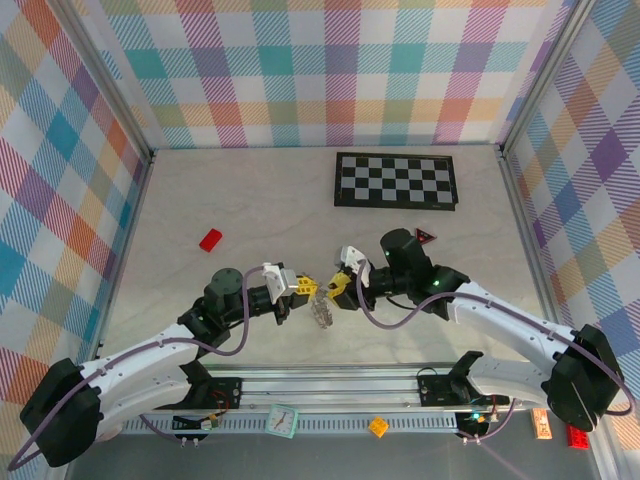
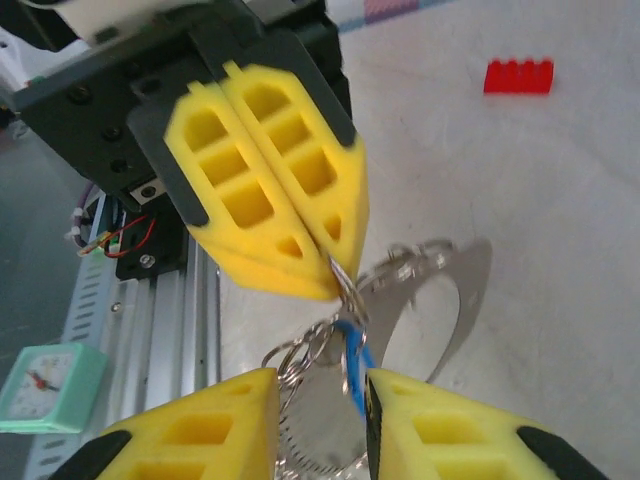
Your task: Put the keys on the keyring
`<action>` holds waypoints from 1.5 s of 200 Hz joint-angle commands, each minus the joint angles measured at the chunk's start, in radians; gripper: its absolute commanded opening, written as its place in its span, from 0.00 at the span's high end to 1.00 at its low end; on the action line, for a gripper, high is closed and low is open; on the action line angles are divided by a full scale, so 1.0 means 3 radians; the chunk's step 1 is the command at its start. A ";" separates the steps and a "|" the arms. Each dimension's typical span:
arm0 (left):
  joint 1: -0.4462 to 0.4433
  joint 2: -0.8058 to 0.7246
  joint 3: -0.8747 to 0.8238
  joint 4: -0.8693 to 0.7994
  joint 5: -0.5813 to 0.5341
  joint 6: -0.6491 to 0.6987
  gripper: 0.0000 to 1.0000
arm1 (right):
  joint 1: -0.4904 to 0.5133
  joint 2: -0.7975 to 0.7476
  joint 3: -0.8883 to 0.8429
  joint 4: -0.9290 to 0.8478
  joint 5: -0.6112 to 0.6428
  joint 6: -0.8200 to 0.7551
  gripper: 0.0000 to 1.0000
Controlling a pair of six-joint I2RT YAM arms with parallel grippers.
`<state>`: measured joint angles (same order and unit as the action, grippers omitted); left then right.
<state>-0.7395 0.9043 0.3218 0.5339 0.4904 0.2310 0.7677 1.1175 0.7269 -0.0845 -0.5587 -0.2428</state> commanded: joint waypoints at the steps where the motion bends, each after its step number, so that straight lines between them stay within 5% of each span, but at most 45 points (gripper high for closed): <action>1: -0.0039 0.0004 -0.0025 0.0331 0.0180 -0.0059 1.00 | 0.0003 0.0028 0.0041 0.0269 -0.0128 -0.0419 0.73; 145: -0.0039 0.0035 -0.0022 0.0388 0.0277 -0.0091 1.00 | 0.0003 0.0151 0.0010 0.0514 -0.0306 -0.0315 0.82; 175: -0.0040 0.0033 -0.0022 0.0405 0.0274 -0.0102 1.00 | 0.0003 0.0180 0.0048 0.0476 -0.0358 -0.0340 1.00; 189: -0.0040 0.0031 -0.0007 0.0350 0.0208 -0.0105 1.00 | 0.0003 0.0197 0.0112 0.0349 -0.0377 -0.0402 1.00; 207: -0.0041 -0.0024 0.0055 0.0098 0.0084 -0.0033 0.78 | 0.0000 0.0207 0.0249 0.0052 -0.0294 -0.0578 1.00; 222: -0.0040 -0.0095 0.0151 -0.0294 -0.0026 0.0112 0.71 | 0.0007 0.0230 0.0414 -0.0312 -0.0202 -0.0778 1.00; 263: -0.0041 -0.0178 0.0485 -0.1182 -0.0060 0.0537 0.70 | 0.0085 0.0438 0.0962 -0.1253 0.0131 -0.1289 1.00; 300: -0.0038 -0.0097 0.0612 -0.1324 -0.0069 0.0626 0.73 | 0.0212 0.0588 0.1281 -0.1618 0.0286 -0.1532 1.00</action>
<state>-0.7437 0.8669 0.4694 0.2165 0.4767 0.3660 0.8043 1.2709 1.0454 -0.4343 -0.5026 -0.5983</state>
